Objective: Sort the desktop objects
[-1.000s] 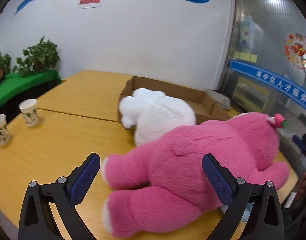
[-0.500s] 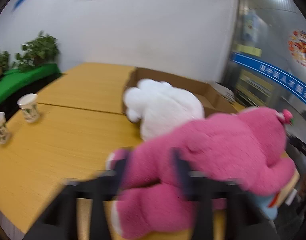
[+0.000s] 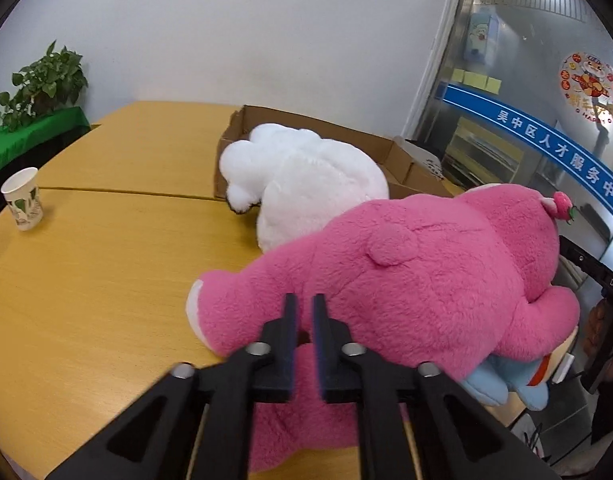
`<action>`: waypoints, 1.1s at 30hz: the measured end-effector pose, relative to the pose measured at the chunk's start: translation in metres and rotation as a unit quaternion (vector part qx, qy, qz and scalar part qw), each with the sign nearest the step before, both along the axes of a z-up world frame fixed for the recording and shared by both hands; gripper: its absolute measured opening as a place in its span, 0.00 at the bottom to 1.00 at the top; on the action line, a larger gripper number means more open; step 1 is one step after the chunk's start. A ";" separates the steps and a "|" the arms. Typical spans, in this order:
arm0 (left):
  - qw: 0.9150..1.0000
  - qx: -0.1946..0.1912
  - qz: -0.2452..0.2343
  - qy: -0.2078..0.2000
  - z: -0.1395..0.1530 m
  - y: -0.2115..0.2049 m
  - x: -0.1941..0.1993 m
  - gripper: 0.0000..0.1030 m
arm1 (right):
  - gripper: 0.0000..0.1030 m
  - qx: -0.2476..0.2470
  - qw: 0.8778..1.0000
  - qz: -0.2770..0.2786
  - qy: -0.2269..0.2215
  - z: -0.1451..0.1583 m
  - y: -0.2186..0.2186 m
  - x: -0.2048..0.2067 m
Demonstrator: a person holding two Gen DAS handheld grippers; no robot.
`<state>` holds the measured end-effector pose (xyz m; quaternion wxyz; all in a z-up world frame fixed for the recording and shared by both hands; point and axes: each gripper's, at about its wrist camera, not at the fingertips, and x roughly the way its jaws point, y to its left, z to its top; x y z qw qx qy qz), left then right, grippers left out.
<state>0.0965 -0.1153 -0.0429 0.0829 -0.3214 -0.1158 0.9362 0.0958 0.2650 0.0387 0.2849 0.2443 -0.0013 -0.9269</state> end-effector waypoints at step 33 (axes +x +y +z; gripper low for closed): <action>0.971 0.219 -0.066 -0.075 -0.041 -0.043 -0.007 0.05 | 0.61 -0.067 0.993 0.064 -0.073 -0.012 -0.011 -0.059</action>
